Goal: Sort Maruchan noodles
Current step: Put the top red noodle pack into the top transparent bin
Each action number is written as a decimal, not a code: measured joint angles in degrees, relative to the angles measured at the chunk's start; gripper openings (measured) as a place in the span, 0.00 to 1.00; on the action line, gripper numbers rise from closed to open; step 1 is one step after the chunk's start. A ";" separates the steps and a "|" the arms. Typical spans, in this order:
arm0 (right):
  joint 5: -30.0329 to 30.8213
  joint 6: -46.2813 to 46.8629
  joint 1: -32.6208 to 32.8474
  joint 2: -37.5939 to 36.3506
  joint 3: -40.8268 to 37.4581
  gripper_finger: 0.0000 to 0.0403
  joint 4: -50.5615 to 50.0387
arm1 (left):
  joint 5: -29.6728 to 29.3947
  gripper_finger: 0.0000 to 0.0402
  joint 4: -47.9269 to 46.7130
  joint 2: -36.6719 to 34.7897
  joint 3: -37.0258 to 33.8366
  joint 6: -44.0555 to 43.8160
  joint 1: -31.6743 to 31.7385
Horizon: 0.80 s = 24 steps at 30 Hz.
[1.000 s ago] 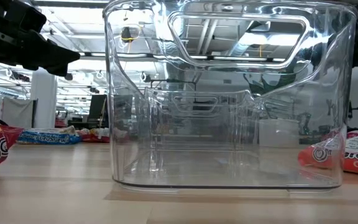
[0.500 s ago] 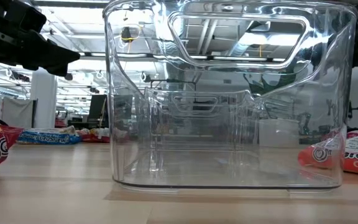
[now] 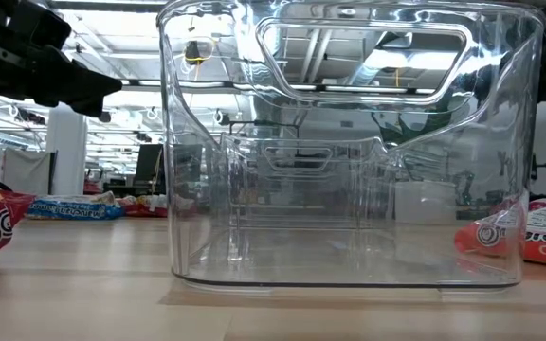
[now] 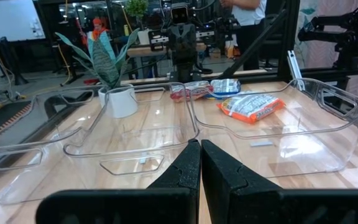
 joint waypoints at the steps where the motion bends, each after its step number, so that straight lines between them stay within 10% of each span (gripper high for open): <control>1: 0.00 -0.01 0.00 0.00 0.00 0.09 0.00 | -0.02 0.00 0.01 0.00 -0.01 -0.31 -0.01; 14: -0.01 -0.02 0.00 -0.01 -0.01 0.09 0.00 | -9.38 0.03 6.36 1.55 1.04 -5.04 0.05; 24: 0.00 -0.01 0.00 -0.01 -0.01 0.09 -0.01 | -31.40 0.49 -7.38 25.99 20.97 -11.53 4.34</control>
